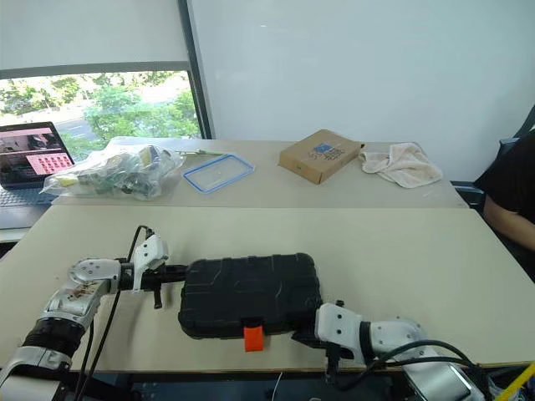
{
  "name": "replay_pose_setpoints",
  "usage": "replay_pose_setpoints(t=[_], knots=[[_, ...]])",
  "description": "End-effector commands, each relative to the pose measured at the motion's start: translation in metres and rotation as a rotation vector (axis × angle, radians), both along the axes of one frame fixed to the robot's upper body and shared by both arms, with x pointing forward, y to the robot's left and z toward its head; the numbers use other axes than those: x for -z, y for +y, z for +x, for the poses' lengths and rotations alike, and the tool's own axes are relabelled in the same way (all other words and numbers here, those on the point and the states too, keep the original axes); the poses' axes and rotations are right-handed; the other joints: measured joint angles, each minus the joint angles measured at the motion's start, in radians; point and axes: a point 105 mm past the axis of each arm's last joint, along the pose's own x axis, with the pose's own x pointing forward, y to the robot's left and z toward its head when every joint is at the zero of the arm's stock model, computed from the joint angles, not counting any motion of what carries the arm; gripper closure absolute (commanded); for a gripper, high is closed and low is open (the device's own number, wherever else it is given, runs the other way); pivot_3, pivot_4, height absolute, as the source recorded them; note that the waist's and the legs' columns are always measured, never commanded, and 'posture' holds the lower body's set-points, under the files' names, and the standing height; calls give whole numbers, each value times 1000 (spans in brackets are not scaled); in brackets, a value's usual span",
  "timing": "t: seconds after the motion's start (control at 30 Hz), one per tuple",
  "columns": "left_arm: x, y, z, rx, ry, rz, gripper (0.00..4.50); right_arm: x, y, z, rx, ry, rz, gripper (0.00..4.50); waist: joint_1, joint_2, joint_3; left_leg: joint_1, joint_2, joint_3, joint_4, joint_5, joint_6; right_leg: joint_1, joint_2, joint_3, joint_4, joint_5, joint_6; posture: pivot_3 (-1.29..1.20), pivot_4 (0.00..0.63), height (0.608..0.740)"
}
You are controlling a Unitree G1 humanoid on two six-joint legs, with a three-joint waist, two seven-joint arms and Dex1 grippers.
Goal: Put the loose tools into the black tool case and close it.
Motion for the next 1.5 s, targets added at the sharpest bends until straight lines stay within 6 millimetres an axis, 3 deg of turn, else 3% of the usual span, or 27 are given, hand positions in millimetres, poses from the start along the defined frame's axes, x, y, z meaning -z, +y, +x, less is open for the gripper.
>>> replay_pose_setpoints(t=[0.03, 0.27, 0.47, 0.57, 0.7, 0.8, 0.97, 1.17, 1.5], knots=[[-9, -8, -12, 49, -8, -49, 4451, -21, -7, 36, 115, -115, 11, 4500, -7, -1, 1, 0, 0, 0, 0, 0, 0, 0, 0, 0, 0, 0, 0, 0, 150, 740], [-18, -9, -28, -19, -18, -154, 4451, -33, -12, 72, 168, -191, 24, 4500, -10, -3, 2, -3, 1, -1, 2, 0, 0, -4, -1, 2, 1, 1, 0, 0, 150, 740], [-16, 1, -30, -116, -54, -115, 4451, -28, -24, 78, 179, -164, 8, 4500, -9, -2, 2, -9, 0, -2, 2, 0, 0, -9, -1, -1, 2, 1, 0, 0, 150, 740], [-32, 10, -20, -179, -109, -149, 4451, -28, -37, 69, 210, -115, 13, 4500, -5, -2, 2, -10, 0, -3, 2, 0, 0, -8, -1, -2, 2, 1, 0, 0, 150, 740], [-76, -13, -14, -66, -122, -295, 4451, -30, -46, 35, 193, -56, 39, 4500, 18, -2, 2, -14, 0, -7, 3, 0, 0, -8, -1, -5, 2, 1, 1, 0, 150, 740], [-87, -36, -12, 24, -99, -283, 4451, -25, -42, 15, 175, 5, 43, 4500, 14, -2, 2, -15, -1, -8, 4, 0, 0, -7, -1, -6, 1, 2, 1, 0, 150, 740], [-81, -68, -5, 116, -77, -203, 4451, -20, -30, 7, 189, 30, 63, 4500, 4, -2, 2, -13, -4, -7, 4, 0, -1, -5, 1, -3, 1, 2, 2, 0, 150, 740], [-56, -98, 12, 129, -38, -120, 4451, -18, -21, 23, 218, -2, 59, 4500, 2, -2, 2, -11, -3, -7, 4, 3, -5, -5, 3, -1, 0, 2, 1, 0, 150, 740], [-28, -106, 17, 98, 18, -31, 4451, -21, -4, 35, 193, -23, 70, 4500, 6, -2, 2, -9, -3, -8, 5, 3, -5, -4, 4, 0, 1, 3, 0, 0, 150, 740]])
